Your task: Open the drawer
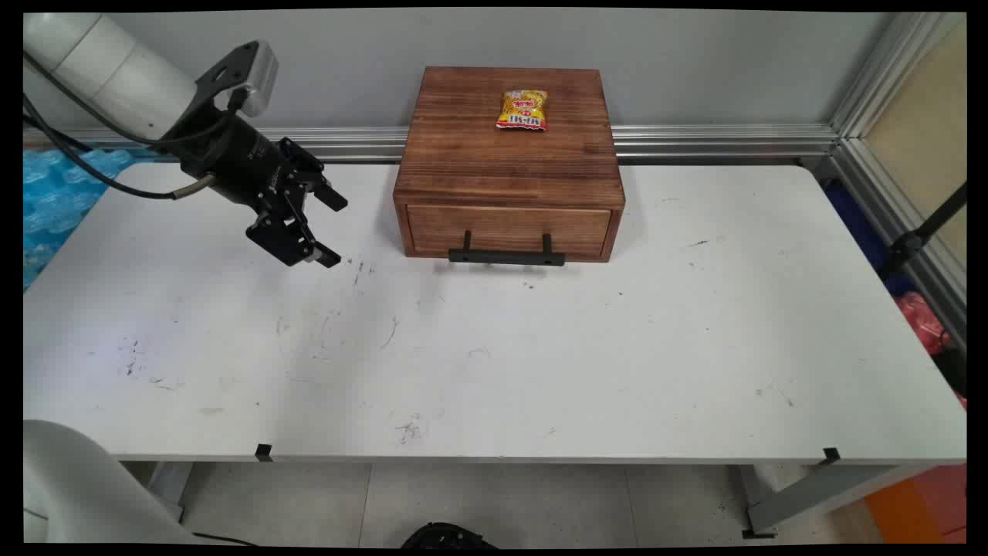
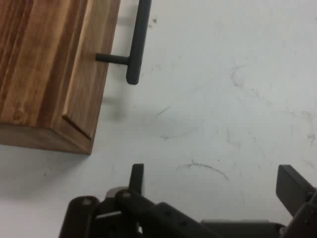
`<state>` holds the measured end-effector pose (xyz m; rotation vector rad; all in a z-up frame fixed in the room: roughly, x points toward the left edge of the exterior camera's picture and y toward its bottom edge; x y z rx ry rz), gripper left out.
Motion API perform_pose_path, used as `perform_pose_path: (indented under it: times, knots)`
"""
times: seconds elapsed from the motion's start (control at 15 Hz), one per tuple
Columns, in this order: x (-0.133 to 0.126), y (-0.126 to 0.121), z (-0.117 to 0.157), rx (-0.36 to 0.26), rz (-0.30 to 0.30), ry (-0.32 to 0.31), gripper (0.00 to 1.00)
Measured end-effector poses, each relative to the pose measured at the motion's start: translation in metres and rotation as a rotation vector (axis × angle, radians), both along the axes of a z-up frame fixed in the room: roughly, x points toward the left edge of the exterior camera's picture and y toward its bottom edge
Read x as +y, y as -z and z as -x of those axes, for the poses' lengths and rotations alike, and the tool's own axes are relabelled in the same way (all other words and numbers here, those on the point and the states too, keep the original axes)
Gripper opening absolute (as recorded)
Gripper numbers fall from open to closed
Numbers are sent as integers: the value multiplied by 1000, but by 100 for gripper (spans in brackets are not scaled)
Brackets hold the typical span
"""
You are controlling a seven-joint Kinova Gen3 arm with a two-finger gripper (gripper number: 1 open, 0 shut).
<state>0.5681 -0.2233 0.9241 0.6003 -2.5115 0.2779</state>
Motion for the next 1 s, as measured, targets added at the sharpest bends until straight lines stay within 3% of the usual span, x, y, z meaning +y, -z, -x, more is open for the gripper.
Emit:
perform_pose_path:
  times: [1.0]
  knots:
    - [-5,-1,18,36,-8,6,100]
